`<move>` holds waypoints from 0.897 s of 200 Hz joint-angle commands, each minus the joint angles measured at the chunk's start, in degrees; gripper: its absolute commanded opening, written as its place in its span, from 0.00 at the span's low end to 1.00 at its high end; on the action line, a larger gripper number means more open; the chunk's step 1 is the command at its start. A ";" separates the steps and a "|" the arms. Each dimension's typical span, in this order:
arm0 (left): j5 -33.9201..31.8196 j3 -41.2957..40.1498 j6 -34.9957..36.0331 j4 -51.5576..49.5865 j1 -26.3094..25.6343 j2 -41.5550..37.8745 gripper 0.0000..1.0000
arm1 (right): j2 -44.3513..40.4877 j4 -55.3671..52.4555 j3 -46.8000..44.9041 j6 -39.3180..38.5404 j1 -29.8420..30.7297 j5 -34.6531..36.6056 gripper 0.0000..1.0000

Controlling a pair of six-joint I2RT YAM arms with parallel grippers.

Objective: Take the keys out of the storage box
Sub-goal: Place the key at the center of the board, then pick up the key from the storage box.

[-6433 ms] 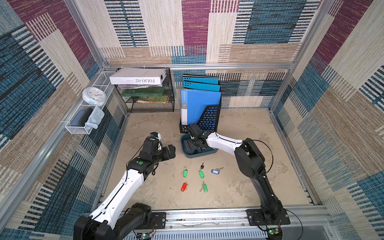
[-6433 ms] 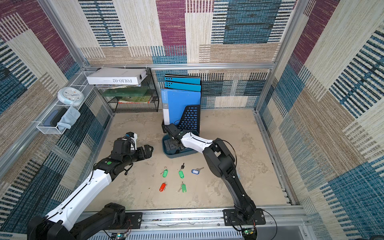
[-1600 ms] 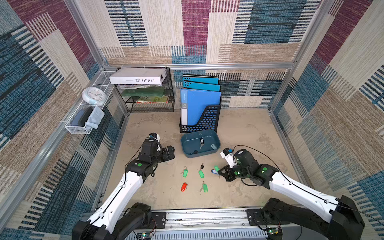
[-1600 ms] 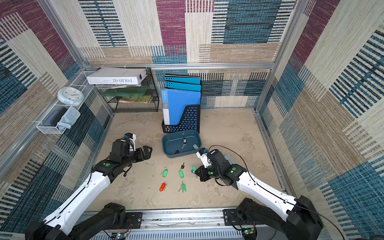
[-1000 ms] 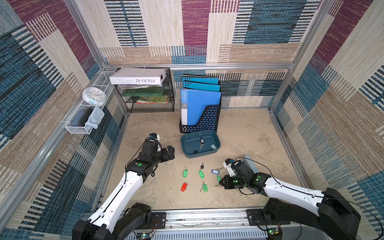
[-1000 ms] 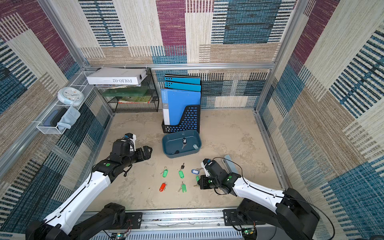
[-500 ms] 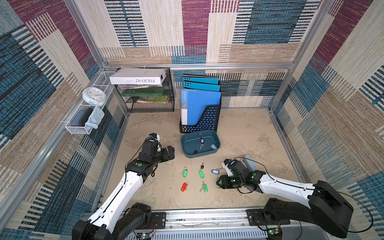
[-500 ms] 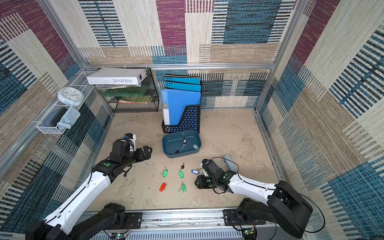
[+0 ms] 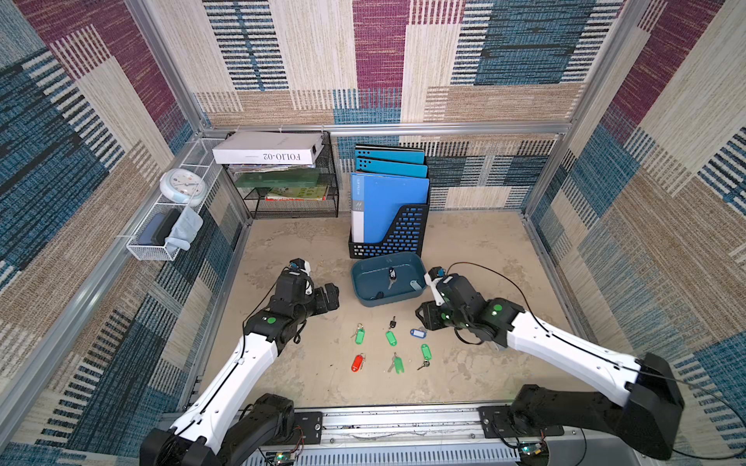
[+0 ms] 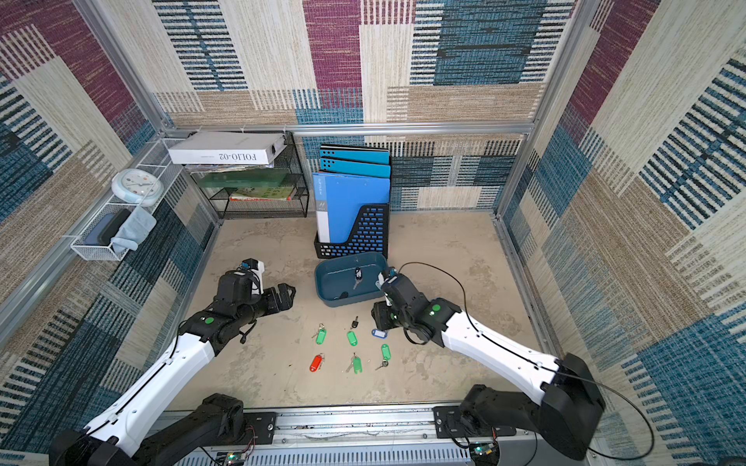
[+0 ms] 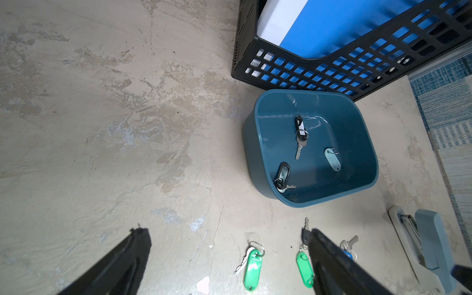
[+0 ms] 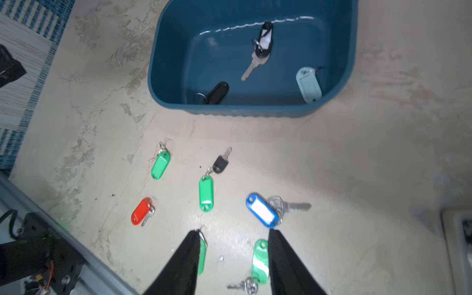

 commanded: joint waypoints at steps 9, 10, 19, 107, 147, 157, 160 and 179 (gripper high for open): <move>5.13 -0.93 -2.53 3.72 0.09 0.60 0.99 | 15.40 3.25 13.01 -6.37 0.11 2.68 0.53; 5.16 -0.91 -2.67 3.74 0.09 0.62 0.99 | 16.22 3.08 13.54 -6.35 0.08 2.82 0.54; 5.37 -0.93 -3.48 3.91 0.09 0.80 0.99 | 22.25 0.99 19.41 -6.71 0.06 4.08 0.65; 1.51 -0.59 -1.36 2.36 0.09 -0.65 0.99 | 47.34 -3.48 39.95 -4.91 -5.24 7.76 0.62; 0.34 -0.54 -0.38 2.28 0.09 0.05 0.99 | 52.05 -3.17 43.30 -5.62 -6.33 6.13 0.48; -0.07 -0.52 -0.28 2.10 0.09 0.26 0.99 | 52.69 -2.70 43.51 -5.93 -6.60 5.94 0.44; -0.20 -0.52 -0.26 2.07 0.09 0.29 0.99 | 52.86 -2.59 43.64 -6.05 -6.69 5.95 0.43; -0.37 -0.40 -0.06 1.93 0.09 0.46 0.99 | 53.68 -2.25 43.95 -6.32 -6.98 6.89 0.35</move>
